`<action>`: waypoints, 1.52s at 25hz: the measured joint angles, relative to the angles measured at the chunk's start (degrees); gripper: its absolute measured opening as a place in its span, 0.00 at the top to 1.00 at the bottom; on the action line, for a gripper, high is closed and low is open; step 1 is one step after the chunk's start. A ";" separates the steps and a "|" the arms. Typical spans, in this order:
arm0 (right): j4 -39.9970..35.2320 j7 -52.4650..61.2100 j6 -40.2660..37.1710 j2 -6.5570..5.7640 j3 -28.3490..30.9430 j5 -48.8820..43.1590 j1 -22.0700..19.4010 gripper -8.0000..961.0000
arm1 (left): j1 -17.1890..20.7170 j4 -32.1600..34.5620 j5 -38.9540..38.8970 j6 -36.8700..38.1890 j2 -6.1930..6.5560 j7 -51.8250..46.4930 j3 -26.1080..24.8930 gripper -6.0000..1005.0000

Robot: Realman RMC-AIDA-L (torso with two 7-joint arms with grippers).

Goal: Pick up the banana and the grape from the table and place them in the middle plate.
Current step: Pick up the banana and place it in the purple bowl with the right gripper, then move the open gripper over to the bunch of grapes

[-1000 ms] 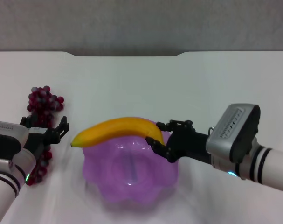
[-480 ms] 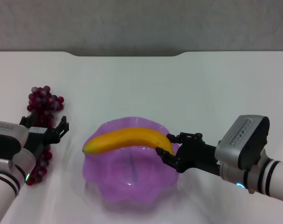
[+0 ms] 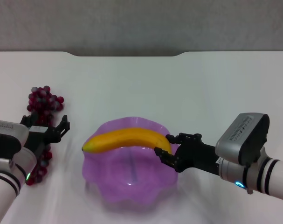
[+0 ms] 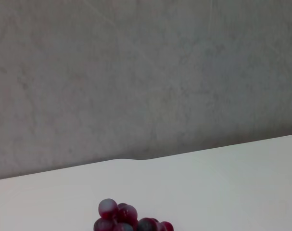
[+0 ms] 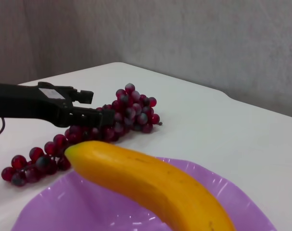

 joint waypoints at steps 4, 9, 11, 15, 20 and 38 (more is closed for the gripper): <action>-0.06 1.06 0.02 -0.03 -0.12 -0.05 0.48 0.39 | -0.02 -0.03 0.00 0.00 -0.01 0.00 0.00 0.19; -0.08 1.41 0.31 -0.04 -0.48 -0.09 0.59 0.37 | -0.04 -0.04 0.05 0.00 -0.02 0.00 0.00 0.19; -0.24 1.43 0.34 -0.01 -0.46 -0.07 0.73 0.31 | -0.04 -0.04 0.07 0.00 -0.02 0.00 0.00 0.19; -1.37 1.25 0.40 -0.11 0.08 -0.10 1.23 0.22 | 0.08 -0.04 0.09 0.01 -0.02 0.00 0.00 0.20; -5.37 -4.08 0.30 -0.38 5.47 -0.14 1.62 0.23 | 1.07 -0.04 0.09 1.34 0.02 0.00 -0.05 0.20; -23.64 -59.46 -13.30 0.76 13.06 27.77 -21.97 0.78 | 4.02 -2.23 -0.01 7.82 -0.02 -0.61 -0.61 0.21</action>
